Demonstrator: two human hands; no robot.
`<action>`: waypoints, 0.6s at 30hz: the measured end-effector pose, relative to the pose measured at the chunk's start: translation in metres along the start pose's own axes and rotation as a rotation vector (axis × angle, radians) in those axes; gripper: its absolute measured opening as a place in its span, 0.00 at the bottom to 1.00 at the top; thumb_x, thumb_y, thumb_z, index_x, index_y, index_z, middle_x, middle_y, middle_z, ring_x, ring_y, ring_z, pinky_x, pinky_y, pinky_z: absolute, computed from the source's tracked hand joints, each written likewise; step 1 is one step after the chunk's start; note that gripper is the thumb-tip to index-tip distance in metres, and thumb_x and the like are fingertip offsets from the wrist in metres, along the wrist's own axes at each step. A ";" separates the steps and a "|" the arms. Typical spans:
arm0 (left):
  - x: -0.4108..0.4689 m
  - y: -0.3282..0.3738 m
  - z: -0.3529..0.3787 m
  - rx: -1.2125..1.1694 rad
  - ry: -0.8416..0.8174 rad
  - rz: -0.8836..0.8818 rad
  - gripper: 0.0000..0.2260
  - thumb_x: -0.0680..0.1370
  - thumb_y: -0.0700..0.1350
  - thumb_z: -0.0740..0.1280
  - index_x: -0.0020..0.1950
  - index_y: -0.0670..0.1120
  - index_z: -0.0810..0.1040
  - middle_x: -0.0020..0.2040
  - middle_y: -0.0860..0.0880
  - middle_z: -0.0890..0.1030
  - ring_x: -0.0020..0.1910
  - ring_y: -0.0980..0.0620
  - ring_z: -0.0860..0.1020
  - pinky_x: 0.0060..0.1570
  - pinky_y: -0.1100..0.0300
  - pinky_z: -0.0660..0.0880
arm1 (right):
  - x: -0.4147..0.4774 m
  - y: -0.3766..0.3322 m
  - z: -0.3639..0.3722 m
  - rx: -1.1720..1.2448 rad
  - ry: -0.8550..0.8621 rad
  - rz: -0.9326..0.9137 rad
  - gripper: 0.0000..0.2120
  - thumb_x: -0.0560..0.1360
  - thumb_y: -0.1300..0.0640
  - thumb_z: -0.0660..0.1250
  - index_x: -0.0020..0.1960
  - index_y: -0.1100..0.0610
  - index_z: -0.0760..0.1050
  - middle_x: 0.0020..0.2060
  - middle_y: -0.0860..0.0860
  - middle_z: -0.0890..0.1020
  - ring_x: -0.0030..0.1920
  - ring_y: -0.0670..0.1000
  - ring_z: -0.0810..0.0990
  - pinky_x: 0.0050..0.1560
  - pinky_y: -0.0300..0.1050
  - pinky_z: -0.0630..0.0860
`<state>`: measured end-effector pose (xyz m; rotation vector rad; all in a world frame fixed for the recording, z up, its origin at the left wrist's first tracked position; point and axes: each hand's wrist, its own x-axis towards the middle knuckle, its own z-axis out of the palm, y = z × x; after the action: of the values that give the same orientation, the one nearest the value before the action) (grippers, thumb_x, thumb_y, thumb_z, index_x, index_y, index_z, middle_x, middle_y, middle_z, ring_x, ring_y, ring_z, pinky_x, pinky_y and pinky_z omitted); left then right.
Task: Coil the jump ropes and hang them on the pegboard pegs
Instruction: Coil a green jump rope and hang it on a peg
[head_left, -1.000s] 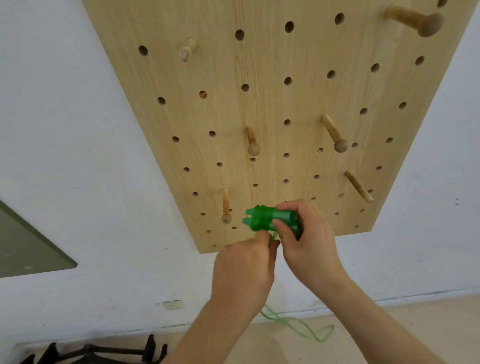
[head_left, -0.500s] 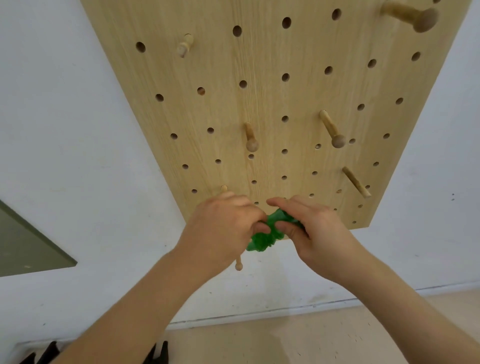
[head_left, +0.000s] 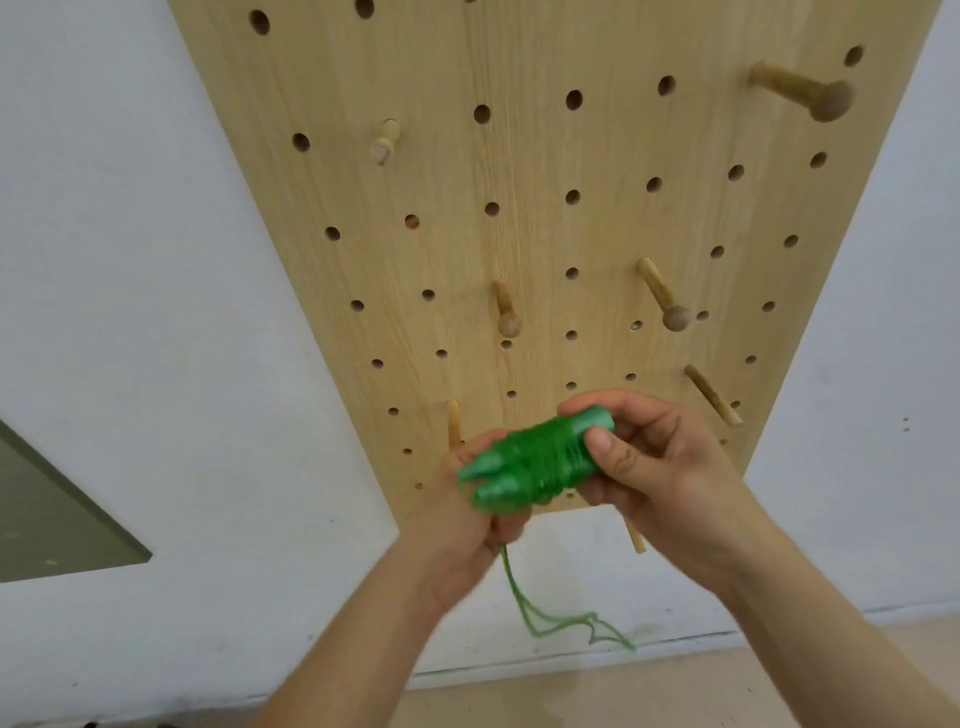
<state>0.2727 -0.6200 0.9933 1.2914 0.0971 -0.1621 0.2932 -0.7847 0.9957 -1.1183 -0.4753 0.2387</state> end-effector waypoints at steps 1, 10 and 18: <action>-0.002 -0.009 0.007 -0.017 0.064 0.030 0.09 0.79 0.37 0.63 0.42 0.45 0.80 0.30 0.45 0.77 0.22 0.57 0.68 0.22 0.66 0.61 | 0.002 0.007 0.003 0.121 0.064 0.014 0.08 0.68 0.59 0.71 0.46 0.57 0.84 0.35 0.54 0.79 0.31 0.50 0.75 0.31 0.37 0.75; -0.019 -0.036 0.018 0.824 0.288 0.477 0.03 0.73 0.48 0.71 0.40 0.56 0.81 0.33 0.53 0.81 0.31 0.55 0.76 0.32 0.62 0.71 | 0.006 0.038 0.005 -0.354 0.485 -0.128 0.08 0.74 0.65 0.69 0.51 0.55 0.80 0.36 0.48 0.79 0.29 0.46 0.76 0.33 0.38 0.73; -0.015 -0.019 -0.012 1.726 0.185 1.062 0.12 0.77 0.48 0.65 0.35 0.47 0.78 0.27 0.52 0.72 0.25 0.53 0.70 0.23 0.62 0.64 | 0.002 0.041 -0.002 -1.125 0.320 -0.279 0.12 0.74 0.60 0.72 0.57 0.55 0.81 0.39 0.43 0.74 0.40 0.40 0.74 0.39 0.26 0.69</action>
<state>0.2544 -0.6123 0.9745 2.8493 -0.7350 1.0175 0.2986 -0.7682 0.9586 -2.1108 -0.4694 -0.5245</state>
